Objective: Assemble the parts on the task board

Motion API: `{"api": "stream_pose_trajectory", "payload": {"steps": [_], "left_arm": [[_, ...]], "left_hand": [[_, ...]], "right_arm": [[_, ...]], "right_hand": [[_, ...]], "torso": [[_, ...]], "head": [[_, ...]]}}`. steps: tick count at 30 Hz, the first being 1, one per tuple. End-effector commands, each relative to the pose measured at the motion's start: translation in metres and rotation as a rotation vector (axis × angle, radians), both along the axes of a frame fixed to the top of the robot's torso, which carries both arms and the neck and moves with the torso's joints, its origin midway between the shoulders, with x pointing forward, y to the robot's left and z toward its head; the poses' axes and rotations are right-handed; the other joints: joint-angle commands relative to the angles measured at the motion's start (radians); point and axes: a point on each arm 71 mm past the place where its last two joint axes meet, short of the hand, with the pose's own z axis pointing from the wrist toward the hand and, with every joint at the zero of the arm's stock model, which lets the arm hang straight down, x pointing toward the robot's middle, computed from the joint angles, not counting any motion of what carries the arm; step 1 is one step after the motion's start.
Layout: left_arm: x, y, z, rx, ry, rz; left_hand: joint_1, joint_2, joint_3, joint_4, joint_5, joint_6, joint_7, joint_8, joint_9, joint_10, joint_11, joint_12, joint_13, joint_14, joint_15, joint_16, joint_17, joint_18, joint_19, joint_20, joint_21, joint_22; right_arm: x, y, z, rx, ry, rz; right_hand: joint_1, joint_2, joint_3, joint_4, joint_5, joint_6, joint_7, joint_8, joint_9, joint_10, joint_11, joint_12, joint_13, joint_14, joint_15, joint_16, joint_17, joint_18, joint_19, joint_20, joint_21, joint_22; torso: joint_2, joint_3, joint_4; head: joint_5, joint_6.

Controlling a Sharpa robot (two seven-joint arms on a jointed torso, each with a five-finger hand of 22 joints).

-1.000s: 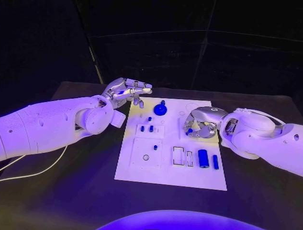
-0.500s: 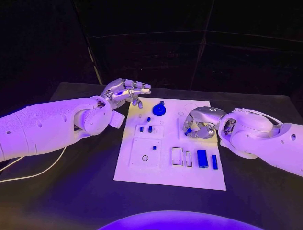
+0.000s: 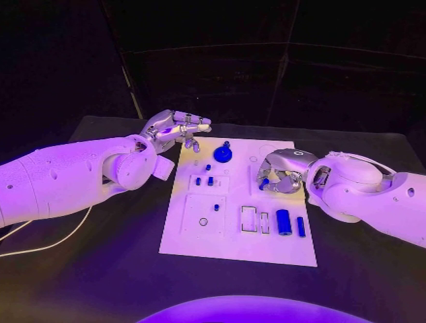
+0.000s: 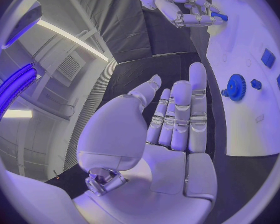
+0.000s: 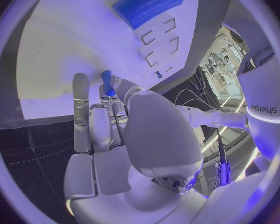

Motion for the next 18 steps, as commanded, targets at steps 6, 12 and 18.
{"api": "stream_pose_trajectory", "payload": {"steps": [6,12,18], "left_arm": [[0.000,0.000,0.002,-0.013,-0.009,-0.009],[0.000,0.000,0.002,-0.012,-0.009,-0.007],[0.000,0.001,0.001,-0.011,-0.008,-0.005]], "left_hand": [[0.003,0.004,-0.006,-0.001,-0.003,-0.006,-0.001,-0.002,-0.001,-0.007,0.001,0.006,0.001,-0.007,-0.001,0.001,-0.001,0.020,0.003,0.006,-0.005,-0.001],[0.002,0.005,-0.008,0.001,-0.003,-0.007,-0.001,-0.002,-0.001,-0.008,0.001,0.007,0.001,-0.007,-0.001,0.002,-0.002,0.020,0.003,0.006,-0.006,-0.002],[0.002,0.005,-0.008,0.001,-0.003,-0.007,-0.001,-0.002,-0.001,-0.008,0.001,0.007,0.001,-0.007,-0.001,0.002,-0.002,0.020,0.003,0.006,-0.006,-0.002]], "right_arm": [[-0.004,0.001,0.008,0.047,-0.064,0.005],[-0.013,0.001,0.013,0.069,-0.073,0.016],[-0.026,0.002,0.020,0.110,-0.063,0.028]], "right_hand": [[0.010,0.004,0.030,-0.019,-0.008,0.019,-0.002,0.008,0.001,0.040,-0.013,0.012,0.010,0.034,-0.009,0.009,0.010,-0.002,0.001,-0.011,0.022,0.022],[0.012,-0.001,0.041,-0.031,-0.007,0.013,-0.001,0.004,-0.001,0.045,-0.012,0.013,0.011,0.033,-0.010,0.010,0.010,-0.003,-0.001,-0.013,0.029,0.028],[0.009,-0.005,0.044,-0.035,-0.007,0.011,0.001,0.002,-0.002,0.045,-0.011,0.012,0.011,0.033,-0.009,0.010,0.010,-0.003,-0.003,-0.013,0.032,0.030]], "torso": [[-0.001,0.0002,0.0003],[-0.002,-0.0002,0.0001],[-0.002,-0.0005,0.0017]], "head": [[-0.004,0.002],[-0.006,0.002],[-0.007,0.003]]}}
